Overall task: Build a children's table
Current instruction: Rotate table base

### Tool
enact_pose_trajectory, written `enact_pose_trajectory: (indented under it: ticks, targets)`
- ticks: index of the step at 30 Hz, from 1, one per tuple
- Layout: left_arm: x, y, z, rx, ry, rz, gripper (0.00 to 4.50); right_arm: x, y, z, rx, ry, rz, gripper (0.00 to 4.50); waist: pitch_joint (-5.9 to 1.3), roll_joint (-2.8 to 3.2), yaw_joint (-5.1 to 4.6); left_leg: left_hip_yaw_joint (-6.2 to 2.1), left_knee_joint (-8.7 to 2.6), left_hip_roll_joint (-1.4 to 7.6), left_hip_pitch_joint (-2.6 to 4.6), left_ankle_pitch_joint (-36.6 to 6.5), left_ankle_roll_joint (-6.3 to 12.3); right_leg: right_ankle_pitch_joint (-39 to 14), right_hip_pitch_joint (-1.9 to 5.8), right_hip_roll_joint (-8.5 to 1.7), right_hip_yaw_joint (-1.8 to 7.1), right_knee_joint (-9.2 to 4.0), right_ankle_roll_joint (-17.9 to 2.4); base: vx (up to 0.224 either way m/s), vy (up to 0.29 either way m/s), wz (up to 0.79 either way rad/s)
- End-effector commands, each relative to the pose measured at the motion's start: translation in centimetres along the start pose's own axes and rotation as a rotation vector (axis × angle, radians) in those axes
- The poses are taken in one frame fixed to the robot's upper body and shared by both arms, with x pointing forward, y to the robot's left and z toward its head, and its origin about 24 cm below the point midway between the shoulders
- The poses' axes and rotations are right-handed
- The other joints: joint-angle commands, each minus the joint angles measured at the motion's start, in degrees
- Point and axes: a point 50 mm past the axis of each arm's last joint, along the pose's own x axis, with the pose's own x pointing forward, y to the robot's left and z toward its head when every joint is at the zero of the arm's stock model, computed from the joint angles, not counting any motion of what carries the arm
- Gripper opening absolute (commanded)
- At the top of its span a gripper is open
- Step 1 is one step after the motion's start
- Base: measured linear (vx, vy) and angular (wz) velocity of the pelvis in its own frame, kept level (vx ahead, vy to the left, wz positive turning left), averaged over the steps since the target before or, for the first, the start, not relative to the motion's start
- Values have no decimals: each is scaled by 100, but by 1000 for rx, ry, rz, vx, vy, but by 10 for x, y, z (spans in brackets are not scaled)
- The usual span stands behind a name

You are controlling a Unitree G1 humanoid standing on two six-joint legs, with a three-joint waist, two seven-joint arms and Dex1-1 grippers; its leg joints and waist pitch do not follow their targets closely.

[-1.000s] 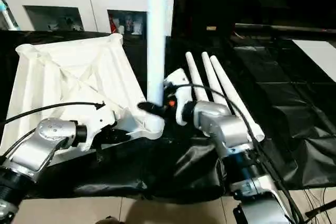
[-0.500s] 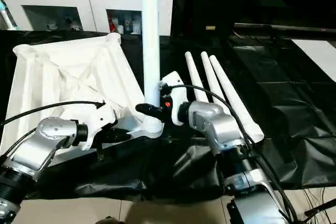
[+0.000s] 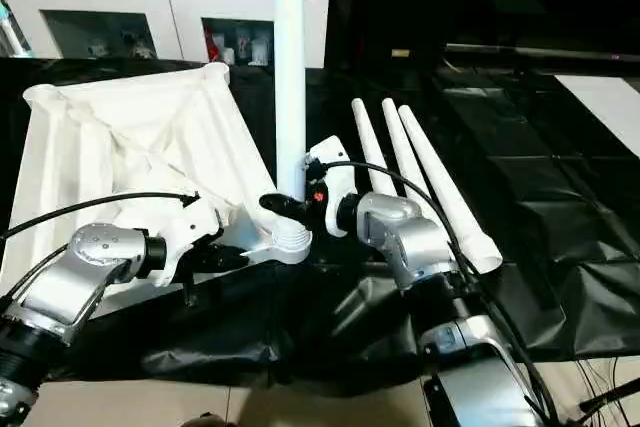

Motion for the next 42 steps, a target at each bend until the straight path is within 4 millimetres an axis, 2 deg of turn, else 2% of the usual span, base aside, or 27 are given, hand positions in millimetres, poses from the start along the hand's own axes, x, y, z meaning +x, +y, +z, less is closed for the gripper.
enact_pose_trajectory:
  ticks: [1,6,13,17,18,21,22,23,24,25,27,28,32,33,34,38,39,42]
  targets:
    - [8,-9,-6,-25,10,-45,0,0,-2,-6,32,15,-1,187,-298,-3,-43,-112,-471,327,161,-1595,-199,-1289,57,-503,279,-541,-1034,0,0,0]
    - [7,-7,-5,-26,9,-41,0,-1,-6,-13,64,-3,-13,187,-300,5,-44,-116,-477,329,157,-1621,-205,-1262,59,-507,280,-541,-1063,0,0,0]
    - [5,-6,-4,-27,8,-36,0,-6,-8,-27,85,-39,-46,187,-285,61,-38,-131,-499,337,171,-1825,-267,-1367,33,-514,287,-558,-1046,0,0,0]
    - [5,-5,-4,-28,7,-34,0,-7,-6,-33,68,-49,-50,187,-275,62,-49,-140,-517,337,176,-1947,-281,-1424,29,-503,280,-567,-1050,0,0,0]
    - [5,-4,-4,-28,7,-31,0,-8,-6,-35,64,-55,-55,187,-267,91,-41,-142,-515,334,184,-2003,-288,-1482,17,-508,288,-576,-1052,0,0,0]
    - [4,-3,-4,-30,7,-26,0,-9,-4,-39,57,-77,-64,186,-267,67,-43,-144,-526,338,186,-2054,-288,-1554,17,-506,291,-588,-1027,0,0,0]
    - [4,-2,-4,-31,8,-25,0,-10,-3,-41,59,-98,-67,186,-259,118,-33,-153,-527,338,185,-2079,-301,-1562,9,-516,294,-586,-1025,0,0,0]
    - [3,-2,-4,-31,8,-24,0,-10,-2,-43,62,-109,-69,186,-251,120,-37,-148,-537,343,192,-2178,-316,-1591,-6,-510,300,-614,-999,0,0,0]
    - [3,-1,-4,-32,9,-22,0,-13,0,-46,70,-145,-79,186,-261,127,-32,-158,-548,341,189,-2182,-322,-1513,12,-504,295,-606,-999,0,0,0]
    - [2,0,-4,-33,9,-21,0,-14,0,-47,73,-162,-88,186,-270,161,-19,-162,-548,340,193,-2134,-304,-1364,13,-502,293,-592,-1020,0,0,0]
    - [2,0,-4,-33,10,-19,0,-16,1,-49,71,-180,-96,186,-264,152,-35,-162,-558,334,171,-2106,-279,-1269,32,-492,286,-591,-1058,0,0,0]
    - [2,1,-3,-32,11,-18,0,-17,1,-50,63,-194,-105,186,-258,196,-26,-164,-555,336,177,-2140,-276,-1300,19,-502,289,-592,-1087,0,0,0]
    - [2,2,-3,-31,12,-17,0,-18,2,-50,54,-206,-113,186,-244,175,-31,-160,-565,340,191,-2241,-268,-1553,11,-511,297,-626,-1076,0,0,0]
    - [2,4,-2,-30,13,-15,0,-20,4,-54,28,-209,-119,186,-235,226,-27,-159,-573,343,198,-2287,-283,-1556,-3,-506,301,-650,-1058,0,0,0]
    - [1,5,-2,-29,14,-13,0,-20,8,-58,1,-197,-116,186,-238,243,-14,-162,-577,342,202,-2283,-302,-1492,0,-501,299,-651,-1037,0,0,0]
    - [1,7,-2,-27,15,-10,0,-19,13,-62,-36,-171,-104,186,-254,237,-15,-158,-585,339,172,-2017,-212,-1137,35,-493,291,-619,-1083,0,0,0]
    - [1,7,-2,-26,15,-9,0,-19,15,-64,-58,-147,-97,186,-252,246,-8,-152,-580,343,175,-1995,-187,-1117,31,-500,294,-626,-1094,0,0,0]
    - [1,7,-1,-25,14,-8,0,-18,17,-65,-96,-98,-85,186,-243,220,-17,-159,-594,343,164,-1992,-182,-1278,48,-500,286,-630,-1051,0,0,0]
